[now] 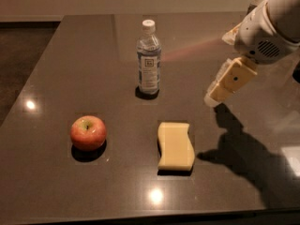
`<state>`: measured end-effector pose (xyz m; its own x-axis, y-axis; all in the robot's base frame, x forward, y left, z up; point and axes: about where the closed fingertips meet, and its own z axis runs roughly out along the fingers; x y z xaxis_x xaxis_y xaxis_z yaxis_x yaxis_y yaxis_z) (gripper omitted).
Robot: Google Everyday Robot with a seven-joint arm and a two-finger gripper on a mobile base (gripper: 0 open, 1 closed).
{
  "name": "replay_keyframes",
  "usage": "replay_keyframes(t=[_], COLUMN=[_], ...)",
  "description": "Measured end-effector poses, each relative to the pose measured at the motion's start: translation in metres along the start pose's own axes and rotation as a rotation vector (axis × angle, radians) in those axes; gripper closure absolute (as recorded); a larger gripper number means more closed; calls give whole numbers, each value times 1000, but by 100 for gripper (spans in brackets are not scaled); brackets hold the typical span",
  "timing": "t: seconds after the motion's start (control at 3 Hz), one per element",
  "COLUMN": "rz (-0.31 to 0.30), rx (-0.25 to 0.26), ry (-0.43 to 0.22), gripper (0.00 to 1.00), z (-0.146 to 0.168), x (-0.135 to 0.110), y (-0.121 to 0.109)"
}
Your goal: Knock blue plastic bottle over
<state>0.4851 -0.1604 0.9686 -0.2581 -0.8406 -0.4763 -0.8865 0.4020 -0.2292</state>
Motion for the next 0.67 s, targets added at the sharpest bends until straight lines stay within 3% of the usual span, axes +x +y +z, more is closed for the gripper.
replay_keyframes(t=[0.33,0.67], rz=[34,88], rx=[-4,-29], ry=[-108,-261], gripper=[0,0], z=[29,78], x=[-30,-81], y=[-8,-20])
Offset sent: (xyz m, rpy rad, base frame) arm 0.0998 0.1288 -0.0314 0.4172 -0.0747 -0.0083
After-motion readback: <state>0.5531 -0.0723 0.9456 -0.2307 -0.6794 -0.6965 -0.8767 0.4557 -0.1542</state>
